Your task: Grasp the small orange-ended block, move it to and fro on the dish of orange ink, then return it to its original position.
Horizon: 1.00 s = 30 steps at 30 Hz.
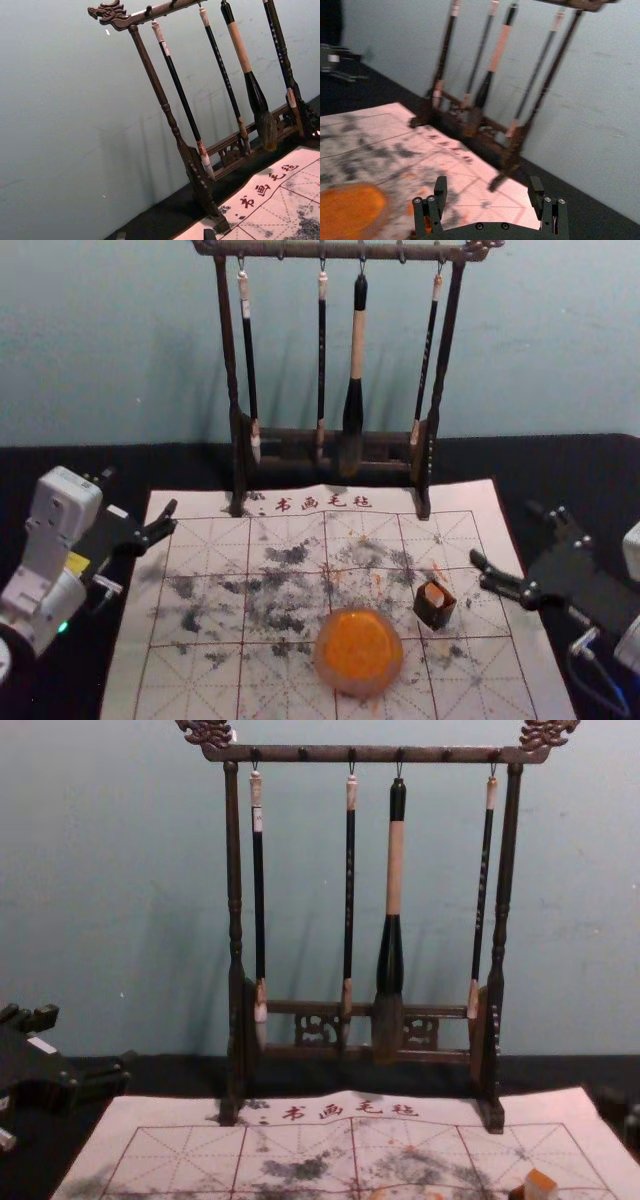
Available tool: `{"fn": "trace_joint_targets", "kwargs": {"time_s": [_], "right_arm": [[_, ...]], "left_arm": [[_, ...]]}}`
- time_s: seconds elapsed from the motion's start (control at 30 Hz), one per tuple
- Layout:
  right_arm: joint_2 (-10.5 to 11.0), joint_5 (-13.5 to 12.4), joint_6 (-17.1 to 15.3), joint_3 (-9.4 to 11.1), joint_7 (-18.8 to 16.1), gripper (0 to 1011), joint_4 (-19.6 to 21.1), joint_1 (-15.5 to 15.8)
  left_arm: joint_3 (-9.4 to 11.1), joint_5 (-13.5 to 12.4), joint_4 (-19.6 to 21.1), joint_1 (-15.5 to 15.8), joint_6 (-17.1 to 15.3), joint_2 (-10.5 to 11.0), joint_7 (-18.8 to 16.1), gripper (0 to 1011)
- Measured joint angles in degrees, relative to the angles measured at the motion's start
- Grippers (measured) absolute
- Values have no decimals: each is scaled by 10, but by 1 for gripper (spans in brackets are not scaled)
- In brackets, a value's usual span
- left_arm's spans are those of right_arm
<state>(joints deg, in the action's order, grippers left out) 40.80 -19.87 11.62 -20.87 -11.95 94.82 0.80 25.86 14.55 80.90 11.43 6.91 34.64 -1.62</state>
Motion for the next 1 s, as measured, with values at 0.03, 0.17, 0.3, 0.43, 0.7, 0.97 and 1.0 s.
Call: {"fn": "trace_joint_targets", "kwargs": {"time_s": [0.03,0.17,0.3,0.43,0.7,0.97,1.0], "right_arm": [[0,0,2,-1,-5,1000,1,2],[-1,0,7,-8,-30,1000,2,8],[-4,0,8,-12,-45,1000,0,10],[-9,4,8,-19,-66,1000,-9,6],[-22,24,2,-31,-93,1000,-30,-8],[-41,34,-17,-36,-109,1000,-53,-26],[-44,35,-20,-36,-112,1000,-57,-28]], "left_arm": [[0,0,0,0,0,0,0,1002],[0,0,0,0,0,0,0,1001],[0,0,0,0,0,0,0,1001],[0,0,0,0,0,0,0,1001],[0,0,0,0,0,0,0,1001],[0,0,0,0,0,0,0,1001],[0,0,0,0,0,0,0,1001]]}}
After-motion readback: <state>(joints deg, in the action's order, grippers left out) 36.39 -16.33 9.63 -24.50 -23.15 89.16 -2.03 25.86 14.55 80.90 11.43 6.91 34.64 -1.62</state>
